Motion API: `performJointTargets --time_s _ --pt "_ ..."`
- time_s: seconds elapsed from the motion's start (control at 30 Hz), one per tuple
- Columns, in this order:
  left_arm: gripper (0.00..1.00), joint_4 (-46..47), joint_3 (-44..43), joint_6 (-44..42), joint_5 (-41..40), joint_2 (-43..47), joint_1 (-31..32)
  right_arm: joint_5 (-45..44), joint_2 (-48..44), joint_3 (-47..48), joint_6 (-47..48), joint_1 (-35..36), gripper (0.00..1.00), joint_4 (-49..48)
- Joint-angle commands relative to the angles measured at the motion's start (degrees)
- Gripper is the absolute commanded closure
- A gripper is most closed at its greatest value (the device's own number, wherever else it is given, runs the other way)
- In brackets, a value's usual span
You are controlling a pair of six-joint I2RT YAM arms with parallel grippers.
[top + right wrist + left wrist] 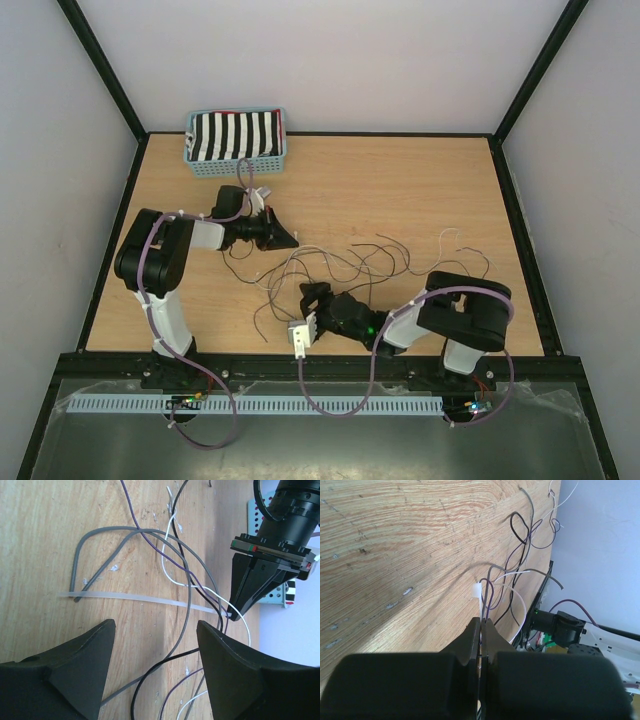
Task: Zip-tie the wires
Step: Tie the cable at the center of the board.
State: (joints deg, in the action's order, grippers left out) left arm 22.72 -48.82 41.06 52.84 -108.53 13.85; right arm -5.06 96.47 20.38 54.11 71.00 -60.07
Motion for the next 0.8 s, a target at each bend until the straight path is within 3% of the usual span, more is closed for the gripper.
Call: performJointTargets --time_s 0.0,0.23,0.77 --pt "1.00 -0.20 -1.41 -0.09 1.95 1.47 0.59 -3.94 4.13 -0.07 2.16 0.49 0.22 -4.67" --pt "1.00 -0.55 -1.80 0.08 2.35 1.57 0.72 -7.20 13.68 3.11 9.49 0.19 0.16 -14.80" --pt "1.00 -1.36 -2.20 -0.16 3.67 1.92 0.81 -3.99 13.48 6.22 12.07 -5.53 0.16 -7.34"
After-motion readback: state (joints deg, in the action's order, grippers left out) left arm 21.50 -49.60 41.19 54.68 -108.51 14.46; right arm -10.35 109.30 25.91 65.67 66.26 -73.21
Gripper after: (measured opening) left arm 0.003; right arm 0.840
